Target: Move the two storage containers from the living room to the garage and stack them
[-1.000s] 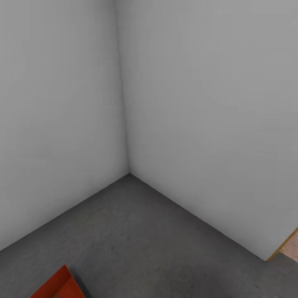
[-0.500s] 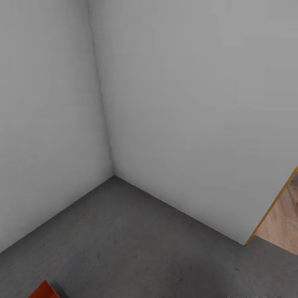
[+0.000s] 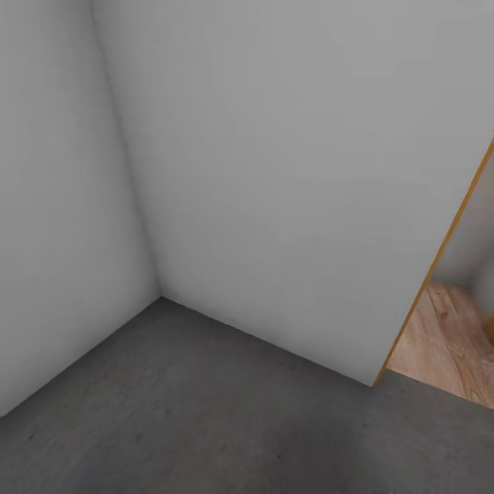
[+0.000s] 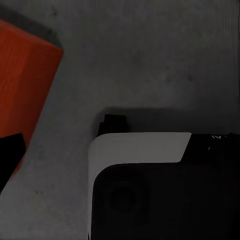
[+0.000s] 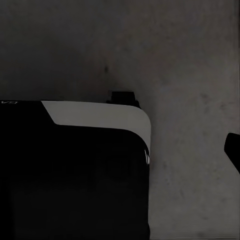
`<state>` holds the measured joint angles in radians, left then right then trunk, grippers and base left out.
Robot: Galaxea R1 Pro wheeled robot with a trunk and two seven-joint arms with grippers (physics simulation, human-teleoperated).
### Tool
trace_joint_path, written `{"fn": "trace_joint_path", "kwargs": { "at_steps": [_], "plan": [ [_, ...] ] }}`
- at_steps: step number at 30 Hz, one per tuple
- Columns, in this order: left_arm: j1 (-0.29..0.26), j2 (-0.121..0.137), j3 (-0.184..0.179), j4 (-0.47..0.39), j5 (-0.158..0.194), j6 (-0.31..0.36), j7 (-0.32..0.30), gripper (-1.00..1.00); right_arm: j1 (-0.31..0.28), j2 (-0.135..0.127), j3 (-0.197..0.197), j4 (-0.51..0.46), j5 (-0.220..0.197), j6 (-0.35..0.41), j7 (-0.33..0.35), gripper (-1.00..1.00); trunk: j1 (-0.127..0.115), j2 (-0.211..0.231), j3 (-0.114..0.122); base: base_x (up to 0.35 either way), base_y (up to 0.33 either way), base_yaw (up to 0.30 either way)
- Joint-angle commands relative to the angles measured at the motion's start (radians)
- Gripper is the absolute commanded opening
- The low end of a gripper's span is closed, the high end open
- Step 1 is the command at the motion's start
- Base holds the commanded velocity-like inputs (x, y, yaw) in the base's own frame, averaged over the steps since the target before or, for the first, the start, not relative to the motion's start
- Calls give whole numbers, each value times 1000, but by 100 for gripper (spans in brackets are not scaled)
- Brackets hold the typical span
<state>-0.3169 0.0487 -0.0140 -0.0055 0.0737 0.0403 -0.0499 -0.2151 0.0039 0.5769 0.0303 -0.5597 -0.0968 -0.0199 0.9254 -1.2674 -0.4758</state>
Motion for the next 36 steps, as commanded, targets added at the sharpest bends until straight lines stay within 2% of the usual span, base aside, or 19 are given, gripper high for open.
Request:
{"fn": "trace_joint_path", "kwargs": {
  "at_steps": [1, 36],
  "plan": [
    [0, 0, -2, -1, 8, 4, -4, 100, -1, 1, 8, 3, -6, -5, 0, 100, 0, -1, -1, 0, 0, -290],
    [-1, -1, -2, 1, 3, 4, -5, 100, -1, 2, 8, 3, -6, -1, 1, 100, 0, -1, -1, 0, 0, -290]
  ]
}}
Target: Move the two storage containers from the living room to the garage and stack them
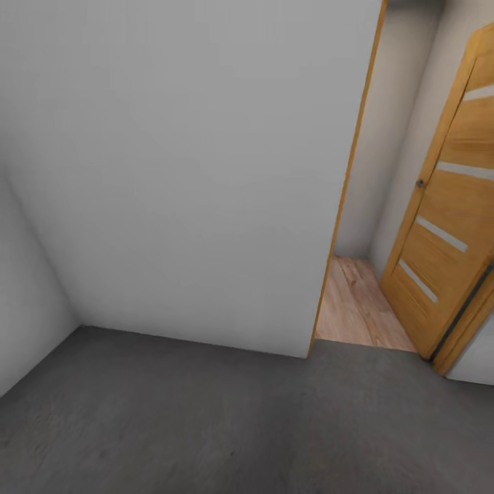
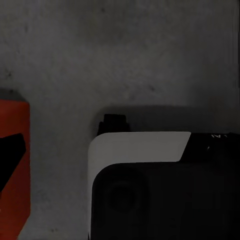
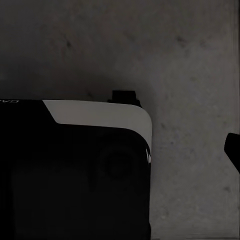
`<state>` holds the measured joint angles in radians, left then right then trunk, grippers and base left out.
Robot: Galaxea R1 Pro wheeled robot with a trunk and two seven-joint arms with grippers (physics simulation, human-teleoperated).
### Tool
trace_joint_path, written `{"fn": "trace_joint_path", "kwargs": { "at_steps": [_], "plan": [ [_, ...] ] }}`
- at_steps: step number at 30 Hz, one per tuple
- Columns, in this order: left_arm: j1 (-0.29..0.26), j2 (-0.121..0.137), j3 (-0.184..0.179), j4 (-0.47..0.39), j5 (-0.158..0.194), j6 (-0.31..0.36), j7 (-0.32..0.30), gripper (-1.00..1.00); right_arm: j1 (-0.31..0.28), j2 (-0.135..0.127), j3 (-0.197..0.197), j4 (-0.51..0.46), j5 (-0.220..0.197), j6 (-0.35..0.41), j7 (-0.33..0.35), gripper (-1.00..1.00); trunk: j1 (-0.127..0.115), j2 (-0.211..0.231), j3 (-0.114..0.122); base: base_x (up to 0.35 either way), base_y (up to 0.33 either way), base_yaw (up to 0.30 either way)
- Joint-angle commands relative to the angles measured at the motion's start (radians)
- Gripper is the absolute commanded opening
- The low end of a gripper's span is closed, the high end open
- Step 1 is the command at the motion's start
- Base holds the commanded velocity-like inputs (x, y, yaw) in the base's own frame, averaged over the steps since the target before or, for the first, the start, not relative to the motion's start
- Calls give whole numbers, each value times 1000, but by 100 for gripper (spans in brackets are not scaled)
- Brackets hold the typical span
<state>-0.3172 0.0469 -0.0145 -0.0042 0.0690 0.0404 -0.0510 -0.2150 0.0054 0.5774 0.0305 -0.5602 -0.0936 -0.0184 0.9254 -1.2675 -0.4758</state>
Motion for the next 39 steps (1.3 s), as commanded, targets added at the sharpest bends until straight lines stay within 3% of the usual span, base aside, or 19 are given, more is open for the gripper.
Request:
{"fn": "trace_joint_path", "kwargs": {
  "at_steps": [1, 39],
  "plan": [
    [0, 1, -2, 0, 7, 4, -4, 100, -1, 1, 7, 3, -6, -5, 0, 100, 0, -1, -1, 0, 0, -290],
    [0, -1, -4, 0, 5, 4, -4, 100, -1, 1, 7, 3, -6, -6, 0, 100, 0, -1, -1, 0, 0, -290]
  ]
}}
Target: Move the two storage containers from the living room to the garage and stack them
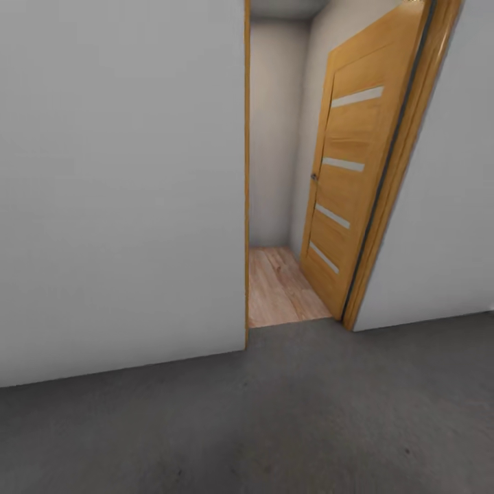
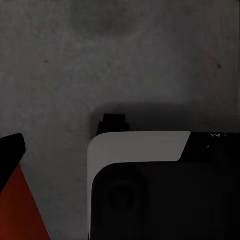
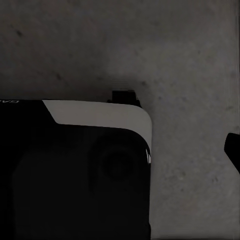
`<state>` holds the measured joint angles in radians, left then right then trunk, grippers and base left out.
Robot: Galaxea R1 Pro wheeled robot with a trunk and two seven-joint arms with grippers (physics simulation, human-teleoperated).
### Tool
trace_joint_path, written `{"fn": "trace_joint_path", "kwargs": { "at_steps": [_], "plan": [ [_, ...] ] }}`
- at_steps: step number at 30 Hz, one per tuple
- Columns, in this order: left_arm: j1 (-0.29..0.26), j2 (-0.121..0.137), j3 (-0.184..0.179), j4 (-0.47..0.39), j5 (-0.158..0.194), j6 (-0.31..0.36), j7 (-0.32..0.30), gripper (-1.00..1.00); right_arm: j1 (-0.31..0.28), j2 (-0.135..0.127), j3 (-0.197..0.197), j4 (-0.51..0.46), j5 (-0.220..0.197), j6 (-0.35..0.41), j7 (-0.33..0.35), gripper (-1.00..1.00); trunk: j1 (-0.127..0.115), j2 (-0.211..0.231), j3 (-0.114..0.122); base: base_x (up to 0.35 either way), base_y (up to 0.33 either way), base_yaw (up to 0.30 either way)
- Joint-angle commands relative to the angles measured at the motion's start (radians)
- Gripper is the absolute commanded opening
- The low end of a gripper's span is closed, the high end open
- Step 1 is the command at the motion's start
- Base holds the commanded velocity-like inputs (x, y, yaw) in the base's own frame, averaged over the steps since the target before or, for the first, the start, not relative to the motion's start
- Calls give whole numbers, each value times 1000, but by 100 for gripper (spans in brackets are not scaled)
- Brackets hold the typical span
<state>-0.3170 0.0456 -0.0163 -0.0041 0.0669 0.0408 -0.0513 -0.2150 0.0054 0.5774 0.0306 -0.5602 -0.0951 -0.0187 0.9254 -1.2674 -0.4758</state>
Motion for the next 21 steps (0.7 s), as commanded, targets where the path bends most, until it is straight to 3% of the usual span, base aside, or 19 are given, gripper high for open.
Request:
{"fn": "trace_joint_path", "kwargs": {
  "at_steps": [1, 16, 21],
  "plan": [
    [0, 0, -2, 0, 7, 4, -4, 100, -1, 1, 7, 3, -6, -5, 0, 100, 0, -1, -1, 0, 0, -290],
    [0, 0, -3, -2, 5, 5, -4, 100, -1, 0, 7, 3, -6, -5, 0, 100, 0, -1, -1, 3, 0, -290],
    [0, 0, -4, -3, 3, 6, -7, 100, -1, -1, 7, 3, -7, -5, -1, 100, 0, -1, -1, 208, 0, -283]
  ]
}}
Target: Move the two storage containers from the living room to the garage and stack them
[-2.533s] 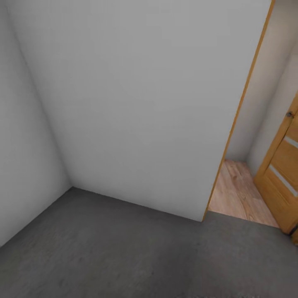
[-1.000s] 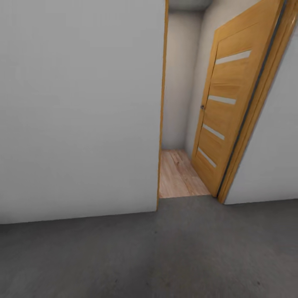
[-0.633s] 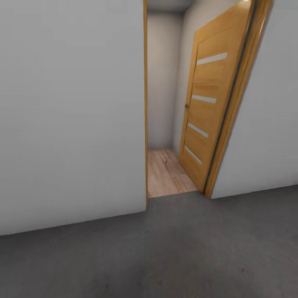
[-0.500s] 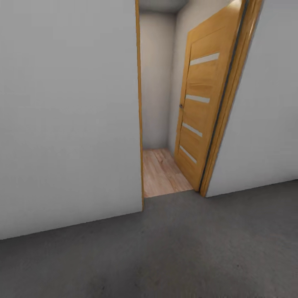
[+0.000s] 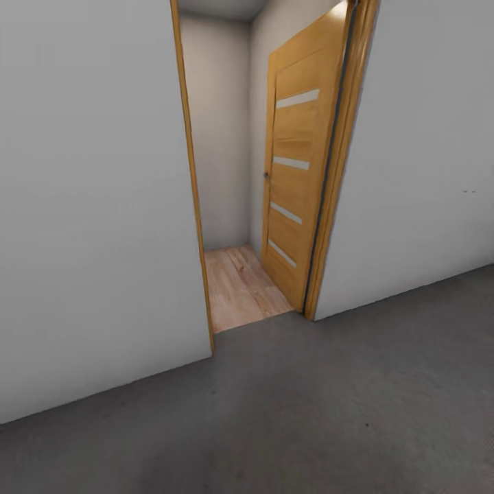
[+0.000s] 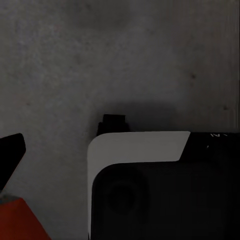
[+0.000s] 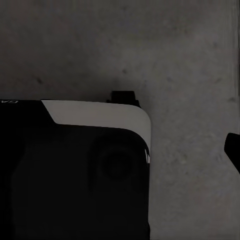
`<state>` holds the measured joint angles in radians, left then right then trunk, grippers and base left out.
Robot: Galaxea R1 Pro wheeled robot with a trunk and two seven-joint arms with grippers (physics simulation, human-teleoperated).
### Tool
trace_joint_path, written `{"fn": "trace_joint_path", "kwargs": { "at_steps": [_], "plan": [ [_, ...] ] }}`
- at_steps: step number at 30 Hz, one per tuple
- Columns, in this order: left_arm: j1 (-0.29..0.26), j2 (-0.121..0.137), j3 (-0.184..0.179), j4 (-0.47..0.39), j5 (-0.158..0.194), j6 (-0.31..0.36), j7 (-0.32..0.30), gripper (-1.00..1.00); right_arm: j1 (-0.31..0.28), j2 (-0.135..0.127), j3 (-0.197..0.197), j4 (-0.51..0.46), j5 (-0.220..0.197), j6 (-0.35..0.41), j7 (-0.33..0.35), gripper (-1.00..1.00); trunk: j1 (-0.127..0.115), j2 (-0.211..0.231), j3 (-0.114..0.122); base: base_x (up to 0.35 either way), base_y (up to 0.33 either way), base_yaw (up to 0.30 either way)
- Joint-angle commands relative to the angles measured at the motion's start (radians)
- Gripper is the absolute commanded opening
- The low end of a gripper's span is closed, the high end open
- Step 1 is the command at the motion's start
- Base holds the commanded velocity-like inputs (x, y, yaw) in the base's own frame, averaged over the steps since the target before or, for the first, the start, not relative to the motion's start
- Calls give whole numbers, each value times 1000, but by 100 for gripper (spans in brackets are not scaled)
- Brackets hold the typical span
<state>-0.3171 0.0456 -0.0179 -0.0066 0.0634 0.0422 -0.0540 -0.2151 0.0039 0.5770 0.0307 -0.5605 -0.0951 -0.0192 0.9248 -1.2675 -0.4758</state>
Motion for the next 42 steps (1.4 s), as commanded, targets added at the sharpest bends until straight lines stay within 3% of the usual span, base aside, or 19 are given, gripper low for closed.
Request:
{"fn": "trace_joint_path", "kwargs": {
  "at_steps": [1, 16, 30, 42],
  "plan": [
    [0, 0, -2, -1, 6, 5, -5, 100, -1, 1, 7, 3, -7, -5, 0, 100, 1, 0, -1, 305, 0, -188],
    [0, 0, -2, -1, 7, 7, -9, 100, -1, 1, 7, 3, -6, -6, -1, 100, 1, 0, -1, 320, 0, -13],
    [0, 0, -2, -1, 7, 7, -9, 100, -1, 1, 7, 3, -7, -6, -1, 100, 1, 0, -1, 321, 0, -197],
    [0, 1, -3, -1, 7, 6, -7, 100, -1, 4, 8, 2, -6, -6, -6, 100, 1, 0, -1, 321, 0, -21]
  ]
}}
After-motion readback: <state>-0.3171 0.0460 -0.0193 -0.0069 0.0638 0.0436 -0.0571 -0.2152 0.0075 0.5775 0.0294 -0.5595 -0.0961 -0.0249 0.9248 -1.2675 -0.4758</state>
